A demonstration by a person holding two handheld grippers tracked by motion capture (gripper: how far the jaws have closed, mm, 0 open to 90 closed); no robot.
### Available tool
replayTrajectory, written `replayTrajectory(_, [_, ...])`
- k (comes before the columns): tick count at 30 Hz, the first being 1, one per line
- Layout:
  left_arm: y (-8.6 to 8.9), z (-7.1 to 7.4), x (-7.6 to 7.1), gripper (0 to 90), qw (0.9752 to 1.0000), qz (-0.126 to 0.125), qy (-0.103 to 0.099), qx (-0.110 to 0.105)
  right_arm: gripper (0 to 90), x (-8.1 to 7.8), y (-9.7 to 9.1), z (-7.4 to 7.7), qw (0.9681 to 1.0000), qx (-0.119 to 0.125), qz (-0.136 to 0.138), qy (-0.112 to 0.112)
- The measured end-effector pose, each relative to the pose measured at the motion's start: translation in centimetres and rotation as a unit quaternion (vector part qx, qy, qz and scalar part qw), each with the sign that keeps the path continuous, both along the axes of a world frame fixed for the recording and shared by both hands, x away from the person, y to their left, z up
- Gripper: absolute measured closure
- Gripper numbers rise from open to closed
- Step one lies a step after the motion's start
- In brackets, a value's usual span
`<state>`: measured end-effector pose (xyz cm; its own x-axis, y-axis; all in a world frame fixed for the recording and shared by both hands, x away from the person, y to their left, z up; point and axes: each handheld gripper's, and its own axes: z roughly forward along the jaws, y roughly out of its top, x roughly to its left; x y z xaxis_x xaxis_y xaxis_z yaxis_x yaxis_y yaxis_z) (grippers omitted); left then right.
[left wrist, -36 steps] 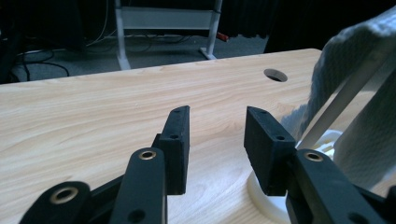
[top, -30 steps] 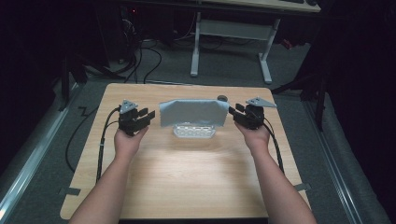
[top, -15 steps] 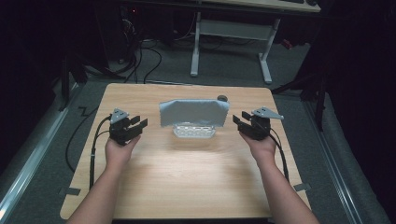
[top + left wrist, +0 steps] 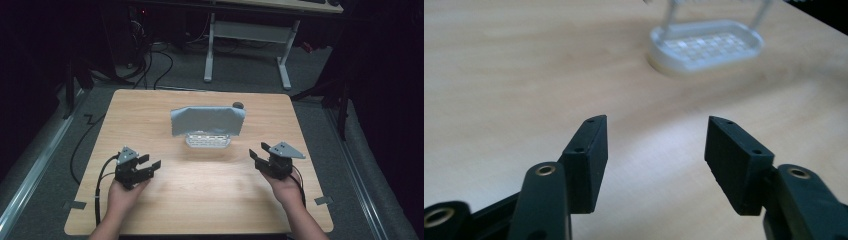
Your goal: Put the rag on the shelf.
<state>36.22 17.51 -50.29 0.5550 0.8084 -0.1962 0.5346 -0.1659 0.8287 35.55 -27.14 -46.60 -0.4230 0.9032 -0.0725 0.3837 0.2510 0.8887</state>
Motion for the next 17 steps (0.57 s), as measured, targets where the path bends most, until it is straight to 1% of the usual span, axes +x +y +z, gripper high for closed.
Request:
replayTrajectory(1, [-0.5, -0.7, -1.5, 42.6, 0.9999, -0.002, -0.002, -0.012, 45.4, -0.4, 0.1, -0.3, 1.0, 0.0, -0.002, 0.007])
replayTrajectory(2, [-0.9, -1.2, -2.3, 42.3, 0.9998, -0.006, 0.003, -0.016, 43.8, -1.3, 0.1, -0.9, 0.9999, 0.003, 0.002, 0.016])
replayTrajectory(3, [-1.6, -1.9, -3.2, 42.7, 0.9993, -0.018, 0.03, -0.015, 43.0, -1.8, 0.1, -1.3, 0.9998, 0.006, 0.002, 0.021])
replayTrajectory(4, [-2.8, -2.4, -3.7, 42.3, 0.9971, -0.045, 0.061, -0.002, 41.7, -3.7, -0.1, -2.5, 0.9998, 0.008, -0.002, 0.02])
replayTrajectory(5, [-3.3, -2.6, -4.1, 41.6, 0.997, -0.054, 0.054, 0.008, 44.0, -4.8, -0.3, -3.3, 0.9998, 0.012, -0.008, 0.017])
replayTrajectory(6, [-3.7, -2.7, -4.2, 42.1, 0.9965, -0.063, 0.048, 0.026, 46.6, -5.6, -0.5, -3.9, 0.9995, 0.013, -0.014, 0.025])
replayTrajectory(7, [-4.2, -2.7, -4.1, 41.9, 0.9956, -0.069, 0.039, 0.05, 44.5, -5.8, -0.5, -4.1, 0.9989, 0.009, -0.016, 0.043])
replayTrajectory(8, [-4.2, -2.7, -4.1, 41.6, 0.9956, -0.069, 0.039, 0.05, 44.5, -5.8, -0.5, -4.1, 0.9989, 0.009, -0.016, 0.043])
replayTrajectory(9, [-4.5, -2.6, -3.6, 41.6, 0.9952, -0.07, 0.025, 0.064, 43.6, -6.0, -0.6, -4.3, 0.9988, -0.015, -0.01, 0.045])
replayTrajectory(10, [-4.5, -2.6, -3.6, 41.6, 0.9952, -0.07, 0.025, 0.064, 43.6, -6.0, -0.6, -4.3, 0.9988, -0.015, -0.01, 0.045])
replayTrajectory(11, [-4.4, -2.6, -3.2, 41.6, 0.9958, -0.068, 0.027, 0.055, 43.3, -5.9, -0.7, -4.4, 0.9988, -0.019, -0.013, 0.044])
replayTrajectory(12, [-4.1, -2.5, -2.9, 41.6, 0.9966, -0.064, 0.029, 0.044, 42.3, -5.4, -0.8, -4.6, 0.998, -0.005, -0.019, 0.06])
replayTrajectory(13, [-3.9, -2.5, -2.9, 41.4, 0.9968, -0.062, 0.029, 0.04, 41.9, -5.2, -0.8, -4.6, 0.9981, -0.004, -0.02, 0.058])
replayTrajectory(15, [-3.7, -2.6, -2.8, 41.2, 0.997, -0.06, 0.029, 0.039, 40.7, -5.0, -0.8, -4.6, 0.998, -0.002, -0.022, 0.06])
replayTrajectory(17, [-3.3, -2.7, -2.8, 40.7, 0.9973, -0.057, 0.034, 0.033, 38.2, -4.9, -0.9, -4.7, 0.9982, -0.004, -0.018, 0.058])
